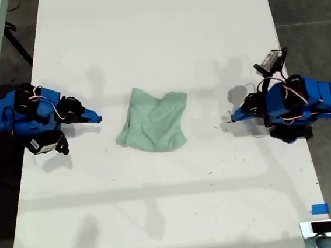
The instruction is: Fold t-shirt
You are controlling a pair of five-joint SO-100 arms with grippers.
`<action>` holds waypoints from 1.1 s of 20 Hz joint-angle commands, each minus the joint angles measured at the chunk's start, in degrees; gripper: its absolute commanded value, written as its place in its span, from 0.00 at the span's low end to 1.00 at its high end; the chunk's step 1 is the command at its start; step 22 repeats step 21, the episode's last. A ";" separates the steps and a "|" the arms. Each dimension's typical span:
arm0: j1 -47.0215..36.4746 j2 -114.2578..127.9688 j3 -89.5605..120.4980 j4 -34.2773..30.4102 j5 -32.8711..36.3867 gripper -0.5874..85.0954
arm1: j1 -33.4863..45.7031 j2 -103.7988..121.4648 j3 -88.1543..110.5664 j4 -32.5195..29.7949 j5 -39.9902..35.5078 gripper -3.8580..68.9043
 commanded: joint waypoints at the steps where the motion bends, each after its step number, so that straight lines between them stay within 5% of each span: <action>1: 3.16 0.70 4.39 -2.90 -1.41 0.06 | -0.70 0.18 5.89 -5.71 9.23 0.07; 3: 2.81 0.53 4.83 6.86 -1.32 0.06 | 2.46 1.23 6.06 -5.89 -3.08 0.08; 7: 0.97 0.53 4.66 6.94 -1.05 0.07 | 5.54 1.32 5.80 -5.27 -41.75 0.09; 22: 0.62 0.53 4.66 6.94 -1.05 0.07 | 5.19 1.32 5.80 -5.19 -40.43 0.08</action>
